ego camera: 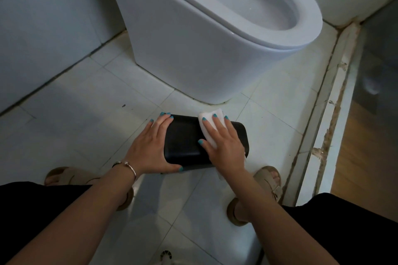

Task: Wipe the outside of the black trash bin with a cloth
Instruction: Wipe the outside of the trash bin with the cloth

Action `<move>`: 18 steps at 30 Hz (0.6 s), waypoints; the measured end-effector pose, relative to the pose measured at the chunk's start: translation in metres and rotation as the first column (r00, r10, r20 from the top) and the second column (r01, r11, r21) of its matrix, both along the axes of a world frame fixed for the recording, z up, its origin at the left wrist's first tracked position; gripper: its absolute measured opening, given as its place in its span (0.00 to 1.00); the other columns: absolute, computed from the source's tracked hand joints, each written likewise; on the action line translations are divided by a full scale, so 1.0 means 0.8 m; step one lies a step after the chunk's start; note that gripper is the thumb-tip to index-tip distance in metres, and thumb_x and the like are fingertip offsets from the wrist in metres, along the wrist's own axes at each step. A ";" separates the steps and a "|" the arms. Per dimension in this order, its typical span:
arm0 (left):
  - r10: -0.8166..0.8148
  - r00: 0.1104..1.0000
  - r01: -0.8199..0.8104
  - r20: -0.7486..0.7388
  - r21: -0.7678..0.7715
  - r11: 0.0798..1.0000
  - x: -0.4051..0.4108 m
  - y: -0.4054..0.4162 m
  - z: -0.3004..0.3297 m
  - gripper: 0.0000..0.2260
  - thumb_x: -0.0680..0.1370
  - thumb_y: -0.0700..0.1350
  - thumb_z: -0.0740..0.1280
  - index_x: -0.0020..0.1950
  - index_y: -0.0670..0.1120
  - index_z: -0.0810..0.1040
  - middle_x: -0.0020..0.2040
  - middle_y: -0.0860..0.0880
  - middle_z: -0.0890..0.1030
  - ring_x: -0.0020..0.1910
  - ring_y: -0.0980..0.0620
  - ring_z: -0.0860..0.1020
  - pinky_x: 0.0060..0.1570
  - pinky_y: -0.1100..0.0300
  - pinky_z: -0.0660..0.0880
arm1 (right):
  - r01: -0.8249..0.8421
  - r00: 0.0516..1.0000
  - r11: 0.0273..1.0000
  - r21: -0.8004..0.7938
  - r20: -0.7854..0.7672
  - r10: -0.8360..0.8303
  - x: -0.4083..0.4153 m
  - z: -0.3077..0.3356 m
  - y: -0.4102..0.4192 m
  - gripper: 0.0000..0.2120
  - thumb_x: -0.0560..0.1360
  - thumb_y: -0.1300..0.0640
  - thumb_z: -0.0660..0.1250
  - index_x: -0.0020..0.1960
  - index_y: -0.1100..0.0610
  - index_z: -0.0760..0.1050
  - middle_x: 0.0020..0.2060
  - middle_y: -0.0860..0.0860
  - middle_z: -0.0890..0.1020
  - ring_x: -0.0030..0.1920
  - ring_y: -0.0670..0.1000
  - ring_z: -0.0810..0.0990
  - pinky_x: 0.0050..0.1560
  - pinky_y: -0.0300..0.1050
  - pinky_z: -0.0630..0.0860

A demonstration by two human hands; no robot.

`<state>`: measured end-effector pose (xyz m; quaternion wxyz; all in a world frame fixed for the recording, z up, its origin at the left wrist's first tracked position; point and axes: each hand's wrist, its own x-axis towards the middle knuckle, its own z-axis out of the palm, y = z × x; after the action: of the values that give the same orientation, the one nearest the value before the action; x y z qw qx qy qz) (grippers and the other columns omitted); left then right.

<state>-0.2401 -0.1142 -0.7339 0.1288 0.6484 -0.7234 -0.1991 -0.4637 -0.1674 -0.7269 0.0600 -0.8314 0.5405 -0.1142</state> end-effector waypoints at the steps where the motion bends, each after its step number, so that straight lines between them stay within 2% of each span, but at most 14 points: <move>1: 0.005 1.000 -0.005 -0.007 -0.001 1.000 0.000 0.001 -0.001 0.58 0.57 0.72 0.69 0.77 0.44 0.51 0.76 0.48 0.54 0.74 0.47 0.58 0.74 0.48 0.59 | -0.057 0.998 0.998 0.010 0.014 0.057 -0.005 0.000 0.000 0.28 0.74 0.39 0.64 0.73 0.44 0.66 0.72 0.47 0.69 0.73 0.56 0.65 0.59 0.51 0.75; 4: 0.002 1.000 -0.003 -0.007 -0.020 1.000 -0.002 0.004 -0.003 0.57 0.57 0.71 0.70 0.76 0.42 0.53 0.75 0.47 0.56 0.74 0.48 0.58 0.73 0.45 0.60 | -0.192 0.981 0.980 0.055 0.003 0.192 -0.040 0.002 -0.022 0.30 0.73 0.35 0.60 0.73 0.41 0.64 0.73 0.45 0.67 0.74 0.54 0.63 0.66 0.53 0.71; 7: -0.011 1.000 0.011 0.005 -0.018 1.000 -0.001 0.002 -0.004 0.58 0.58 0.71 0.70 0.77 0.42 0.52 0.76 0.47 0.55 0.76 0.49 0.57 0.75 0.46 0.56 | -0.096 0.995 0.989 0.108 0.030 0.093 -0.055 -0.002 -0.031 0.29 0.74 0.36 0.60 0.74 0.41 0.63 0.74 0.46 0.65 0.75 0.56 0.60 0.69 0.55 0.67; 9: -0.004 1.000 0.004 -0.002 -0.014 1.000 -0.001 0.002 -0.005 0.58 0.58 0.71 0.71 0.77 0.43 0.51 0.76 0.48 0.55 0.76 0.49 0.56 0.76 0.48 0.53 | -0.014 0.997 0.996 0.083 0.077 0.008 -0.045 -0.005 -0.020 0.28 0.75 0.39 0.63 0.73 0.43 0.66 0.73 0.46 0.66 0.75 0.57 0.61 0.67 0.53 0.68; 12: -0.002 1.000 0.002 -0.012 -0.003 1.000 -0.001 0.004 -0.007 0.58 0.57 0.70 0.71 0.77 0.43 0.50 0.76 0.48 0.54 0.76 0.49 0.56 0.76 0.49 0.52 | -0.067 0.990 0.998 0.007 0.121 0.066 -0.017 -0.009 -0.001 0.27 0.74 0.46 0.69 0.72 0.47 0.69 0.72 0.48 0.69 0.73 0.58 0.63 0.65 0.53 0.70; 15: -0.001 1.000 0.001 -0.010 -0.001 1.000 -0.001 0.003 -0.008 0.58 0.57 0.70 0.70 0.77 0.44 0.50 0.76 0.49 0.54 0.76 0.50 0.55 0.76 0.49 0.52 | -0.163 0.975 0.986 -0.043 0.147 0.168 0.009 -0.012 0.008 0.24 0.76 0.46 0.66 0.71 0.48 0.70 0.71 0.49 0.70 0.73 0.59 0.64 0.63 0.51 0.72; 18: -0.003 1.000 0.003 0.004 -0.009 1.000 -0.001 0.001 -0.007 0.58 0.57 0.71 0.70 0.77 0.43 0.51 0.76 0.49 0.54 0.76 0.51 0.55 0.76 0.49 0.50 | -0.173 0.977 0.984 -0.050 0.115 0.177 0.015 -0.011 0.009 0.23 0.78 0.45 0.61 0.72 0.45 0.68 0.72 0.47 0.69 0.74 0.56 0.63 0.60 0.47 0.74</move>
<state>-0.2407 -0.1137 -0.7399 0.1300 0.6472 -0.7255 -0.1947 -0.4518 -0.1602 -0.7357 0.0854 -0.8684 0.4583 -0.1687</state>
